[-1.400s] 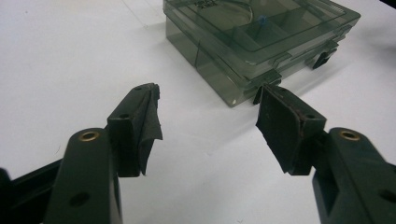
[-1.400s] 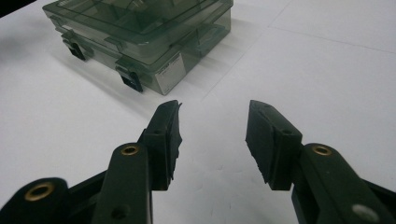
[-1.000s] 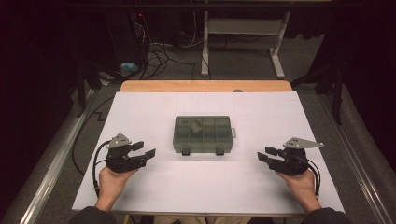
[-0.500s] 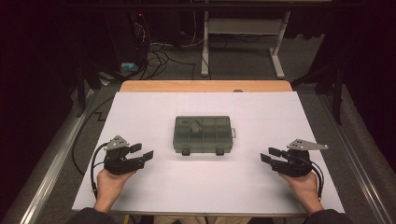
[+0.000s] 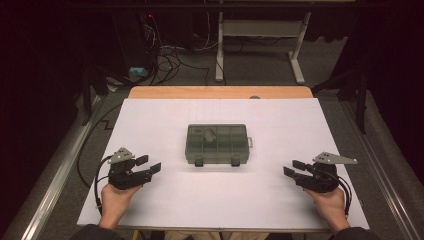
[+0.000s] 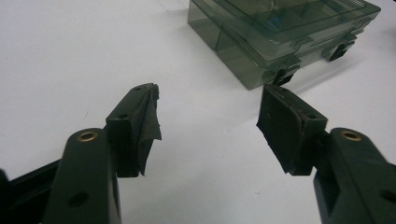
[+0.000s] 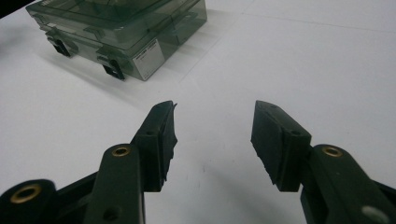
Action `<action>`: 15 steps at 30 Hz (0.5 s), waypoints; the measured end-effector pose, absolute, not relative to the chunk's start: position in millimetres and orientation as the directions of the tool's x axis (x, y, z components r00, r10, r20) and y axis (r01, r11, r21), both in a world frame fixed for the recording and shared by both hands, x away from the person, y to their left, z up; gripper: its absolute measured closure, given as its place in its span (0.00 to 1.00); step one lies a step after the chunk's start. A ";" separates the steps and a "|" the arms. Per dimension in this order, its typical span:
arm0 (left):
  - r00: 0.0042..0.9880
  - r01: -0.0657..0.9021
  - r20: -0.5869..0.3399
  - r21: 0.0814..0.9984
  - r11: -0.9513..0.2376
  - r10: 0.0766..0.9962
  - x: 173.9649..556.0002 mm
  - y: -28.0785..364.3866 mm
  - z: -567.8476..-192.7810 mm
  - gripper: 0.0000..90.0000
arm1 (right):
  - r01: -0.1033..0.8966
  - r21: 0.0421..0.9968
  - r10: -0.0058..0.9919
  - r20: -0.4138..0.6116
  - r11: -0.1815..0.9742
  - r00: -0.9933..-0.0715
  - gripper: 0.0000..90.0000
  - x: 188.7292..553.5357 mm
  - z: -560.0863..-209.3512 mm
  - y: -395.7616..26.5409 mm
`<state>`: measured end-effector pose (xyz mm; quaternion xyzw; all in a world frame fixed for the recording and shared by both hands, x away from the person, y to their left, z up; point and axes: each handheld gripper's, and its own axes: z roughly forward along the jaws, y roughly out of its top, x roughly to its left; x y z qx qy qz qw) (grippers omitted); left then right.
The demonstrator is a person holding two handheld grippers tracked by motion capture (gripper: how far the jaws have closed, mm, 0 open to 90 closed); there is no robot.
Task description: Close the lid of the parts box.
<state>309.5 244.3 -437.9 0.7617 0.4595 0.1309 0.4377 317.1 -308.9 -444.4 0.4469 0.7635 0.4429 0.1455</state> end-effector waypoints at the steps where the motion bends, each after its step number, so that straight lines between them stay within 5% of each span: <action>1: 0.543 0.586 -0.204 0.787 -0.193 0.815 309.3 244.9 -438.3 0.42 | 0.552 0.808 0.813 0.173 0.205 -0.556 0.55 316.4 -444.8 -309.8; 15: 0.518 0.586 -0.207 0.793 -0.168 0.830 300.8 254.5 -443.1 0.42 | 0.556 0.813 0.837 0.176 0.173 -0.518 0.49 309.6 -450.5 -321.8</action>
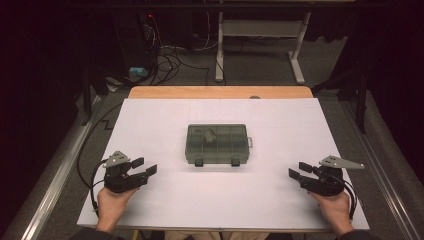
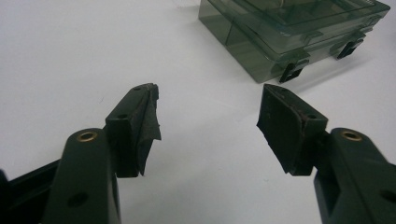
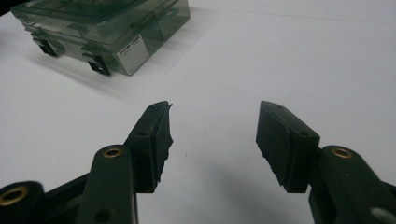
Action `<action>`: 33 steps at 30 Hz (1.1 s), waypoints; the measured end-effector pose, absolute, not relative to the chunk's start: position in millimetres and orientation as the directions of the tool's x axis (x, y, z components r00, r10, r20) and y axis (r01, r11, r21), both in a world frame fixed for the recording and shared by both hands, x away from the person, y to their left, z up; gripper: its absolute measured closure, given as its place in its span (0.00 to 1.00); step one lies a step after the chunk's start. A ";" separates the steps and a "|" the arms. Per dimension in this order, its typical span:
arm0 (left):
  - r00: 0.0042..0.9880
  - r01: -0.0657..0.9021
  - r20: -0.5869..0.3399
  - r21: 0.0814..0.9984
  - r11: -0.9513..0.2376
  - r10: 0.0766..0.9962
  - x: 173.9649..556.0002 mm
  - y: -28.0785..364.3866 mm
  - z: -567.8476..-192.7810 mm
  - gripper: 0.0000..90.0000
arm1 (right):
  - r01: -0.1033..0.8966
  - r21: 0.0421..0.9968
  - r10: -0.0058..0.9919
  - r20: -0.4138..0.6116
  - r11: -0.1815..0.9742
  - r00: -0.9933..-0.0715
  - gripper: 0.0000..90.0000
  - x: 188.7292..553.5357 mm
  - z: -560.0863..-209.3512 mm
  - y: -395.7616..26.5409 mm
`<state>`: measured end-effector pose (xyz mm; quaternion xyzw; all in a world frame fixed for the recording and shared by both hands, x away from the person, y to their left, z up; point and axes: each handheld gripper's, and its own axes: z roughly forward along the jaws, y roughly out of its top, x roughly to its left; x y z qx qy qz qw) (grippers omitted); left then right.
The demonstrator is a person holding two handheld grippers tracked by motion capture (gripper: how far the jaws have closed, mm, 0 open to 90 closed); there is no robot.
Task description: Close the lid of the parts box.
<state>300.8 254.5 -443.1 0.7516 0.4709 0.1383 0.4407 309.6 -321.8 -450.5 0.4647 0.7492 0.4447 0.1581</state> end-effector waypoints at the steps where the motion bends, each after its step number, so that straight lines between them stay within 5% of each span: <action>1: 0.517 0.586 -0.206 0.793 -0.168 0.831 300.2 255.4 -443.7 0.42 | 0.555 0.814 0.837 0.177 0.170 -0.517 0.49 309.3 -451.0 -322.4; 33: 0.383 0.591 -0.229 0.806 -0.047 0.895 293.4 282.3 -463.8 0.36 | 0.523 0.834 0.885 0.097 0.178 -0.456 0.37 301.0 -463.5 -339.2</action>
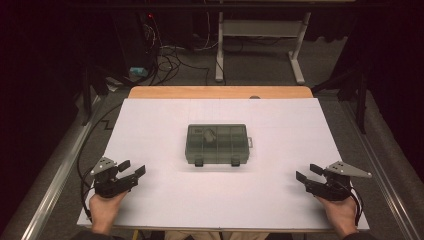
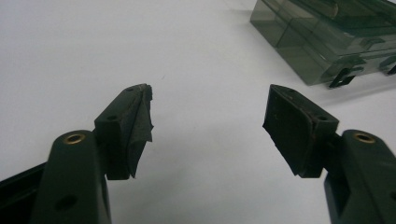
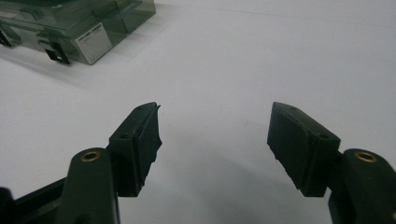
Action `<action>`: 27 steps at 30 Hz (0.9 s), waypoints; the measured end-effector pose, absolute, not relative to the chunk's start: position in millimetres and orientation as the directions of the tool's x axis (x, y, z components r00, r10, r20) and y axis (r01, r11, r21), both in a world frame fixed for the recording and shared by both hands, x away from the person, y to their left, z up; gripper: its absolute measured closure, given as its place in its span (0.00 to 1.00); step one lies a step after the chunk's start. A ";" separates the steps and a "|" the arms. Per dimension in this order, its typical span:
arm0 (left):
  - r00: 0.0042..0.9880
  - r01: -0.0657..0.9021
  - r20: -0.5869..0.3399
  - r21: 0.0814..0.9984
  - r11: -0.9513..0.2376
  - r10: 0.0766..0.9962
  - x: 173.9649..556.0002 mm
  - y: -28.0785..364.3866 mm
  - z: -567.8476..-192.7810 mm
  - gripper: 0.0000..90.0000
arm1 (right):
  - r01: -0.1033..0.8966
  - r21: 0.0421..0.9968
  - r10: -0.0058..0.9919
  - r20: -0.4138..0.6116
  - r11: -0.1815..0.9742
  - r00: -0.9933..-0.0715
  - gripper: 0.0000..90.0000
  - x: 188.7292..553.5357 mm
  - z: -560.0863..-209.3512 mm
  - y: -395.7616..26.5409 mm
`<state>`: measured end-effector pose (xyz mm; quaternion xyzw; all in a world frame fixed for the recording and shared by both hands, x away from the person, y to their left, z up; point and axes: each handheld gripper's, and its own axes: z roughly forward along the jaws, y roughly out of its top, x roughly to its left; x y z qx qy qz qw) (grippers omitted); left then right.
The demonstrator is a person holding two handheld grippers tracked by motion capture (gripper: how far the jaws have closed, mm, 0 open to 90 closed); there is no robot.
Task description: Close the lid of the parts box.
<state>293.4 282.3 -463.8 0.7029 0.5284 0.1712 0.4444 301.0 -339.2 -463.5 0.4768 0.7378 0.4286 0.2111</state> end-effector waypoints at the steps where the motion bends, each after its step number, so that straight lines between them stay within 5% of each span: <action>1: 0.380 0.593 -0.235 0.804 -0.040 0.895 293.6 282.5 -464.4 0.36 | 0.532 0.829 0.886 0.106 0.172 -0.452 0.37 301.7 -463.8 -339.4; 27: 0.398 0.611 -0.270 0.791 -0.033 0.877 296.5 279.0 -467.0 0.36 | 0.518 0.846 0.902 0.120 0.125 -0.414 0.34 300.5 -462.2 -345.0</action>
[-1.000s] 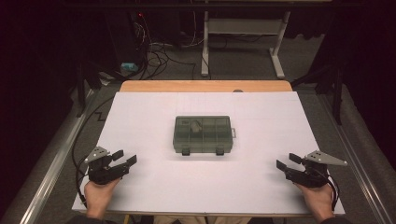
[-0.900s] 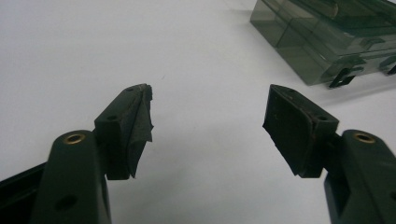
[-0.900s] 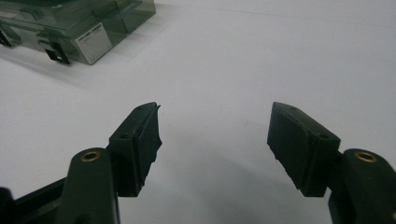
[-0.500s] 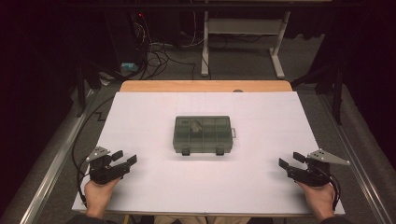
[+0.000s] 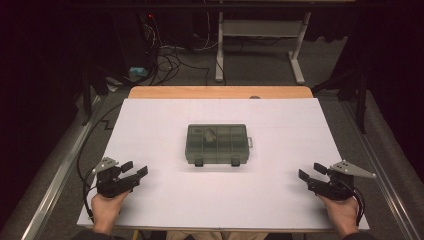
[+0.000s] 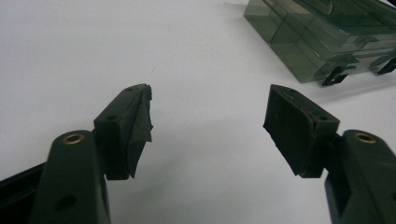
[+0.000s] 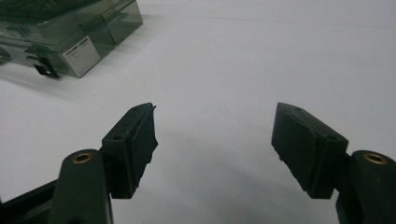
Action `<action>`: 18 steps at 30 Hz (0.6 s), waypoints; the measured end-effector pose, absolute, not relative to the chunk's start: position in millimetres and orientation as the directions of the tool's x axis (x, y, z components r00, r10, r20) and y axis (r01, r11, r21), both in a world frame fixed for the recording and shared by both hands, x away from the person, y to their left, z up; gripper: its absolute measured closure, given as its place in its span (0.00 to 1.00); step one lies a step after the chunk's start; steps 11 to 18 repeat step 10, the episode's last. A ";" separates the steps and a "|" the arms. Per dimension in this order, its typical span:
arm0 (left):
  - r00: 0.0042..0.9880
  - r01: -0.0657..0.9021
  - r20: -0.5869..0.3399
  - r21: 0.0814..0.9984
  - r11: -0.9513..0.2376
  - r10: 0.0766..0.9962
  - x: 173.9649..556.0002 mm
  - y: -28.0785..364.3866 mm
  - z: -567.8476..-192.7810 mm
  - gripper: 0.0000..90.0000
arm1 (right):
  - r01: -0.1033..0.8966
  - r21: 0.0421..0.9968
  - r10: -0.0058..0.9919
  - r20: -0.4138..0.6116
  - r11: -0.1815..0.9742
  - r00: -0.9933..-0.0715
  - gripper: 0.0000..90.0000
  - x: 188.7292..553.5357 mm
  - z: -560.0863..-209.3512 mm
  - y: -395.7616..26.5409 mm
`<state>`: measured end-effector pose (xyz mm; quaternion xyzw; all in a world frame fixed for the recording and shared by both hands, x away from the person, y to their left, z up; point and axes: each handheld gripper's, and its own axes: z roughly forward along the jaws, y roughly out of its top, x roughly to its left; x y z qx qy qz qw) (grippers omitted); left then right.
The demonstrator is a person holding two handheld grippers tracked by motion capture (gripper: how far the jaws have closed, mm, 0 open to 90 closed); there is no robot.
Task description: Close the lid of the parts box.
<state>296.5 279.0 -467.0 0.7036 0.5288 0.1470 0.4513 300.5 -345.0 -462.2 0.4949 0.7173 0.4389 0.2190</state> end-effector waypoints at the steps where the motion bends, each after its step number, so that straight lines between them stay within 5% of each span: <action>1: 0.398 0.611 -0.270 0.791 -0.034 0.877 296.4 278.9 -467.1 0.36 | 0.518 0.846 0.902 0.118 0.128 -0.415 0.34 300.6 -462.3 -344.8; 18: 0.397 0.612 -0.274 0.790 -0.030 0.876 296.6 279.0 -466.8 0.36 | 0.518 0.845 0.900 0.115 0.134 -0.420 0.35 300.3 -461.9 -344.0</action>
